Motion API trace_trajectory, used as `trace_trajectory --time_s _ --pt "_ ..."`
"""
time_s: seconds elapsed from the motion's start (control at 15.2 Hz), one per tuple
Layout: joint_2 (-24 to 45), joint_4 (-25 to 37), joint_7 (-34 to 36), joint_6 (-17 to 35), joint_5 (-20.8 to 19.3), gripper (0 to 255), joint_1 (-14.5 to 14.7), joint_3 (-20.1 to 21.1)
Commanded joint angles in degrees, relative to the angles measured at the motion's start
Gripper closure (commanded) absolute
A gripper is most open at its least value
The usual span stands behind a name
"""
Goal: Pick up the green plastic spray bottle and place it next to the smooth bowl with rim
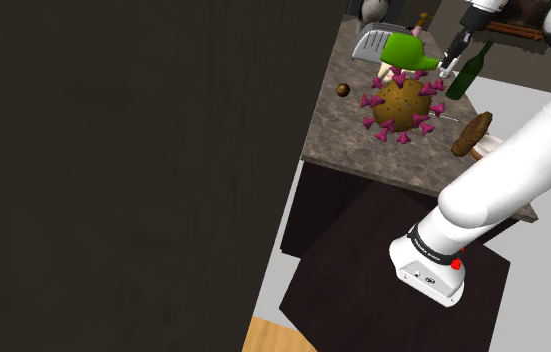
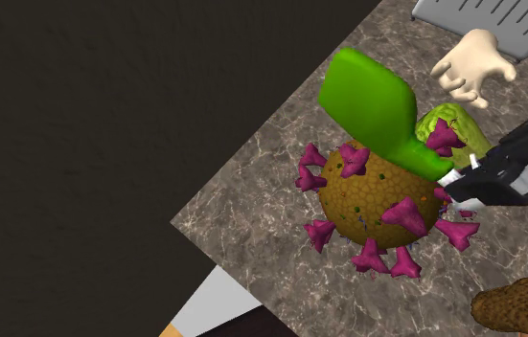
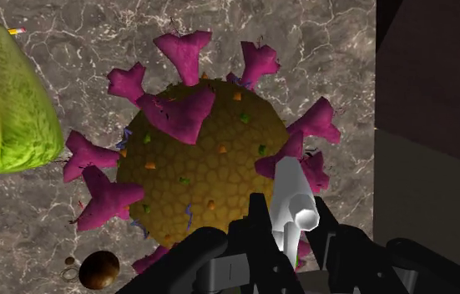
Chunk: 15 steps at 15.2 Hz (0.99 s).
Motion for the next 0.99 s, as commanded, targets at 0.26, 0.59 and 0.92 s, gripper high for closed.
trace_trajectory --time_s 0.26,0.59,0.92 --pt "-2.9 -2.6 -6.8 0.0 -2.4 255 -3.4 -3.7" --pt "-3.4 -2.6 -13.2 -0.6 -3.3 255 -6.4 -7.4" --pt "-1.8 -0.9 -20.9 -1.4 -2.8 255 -9.4 -11.8"
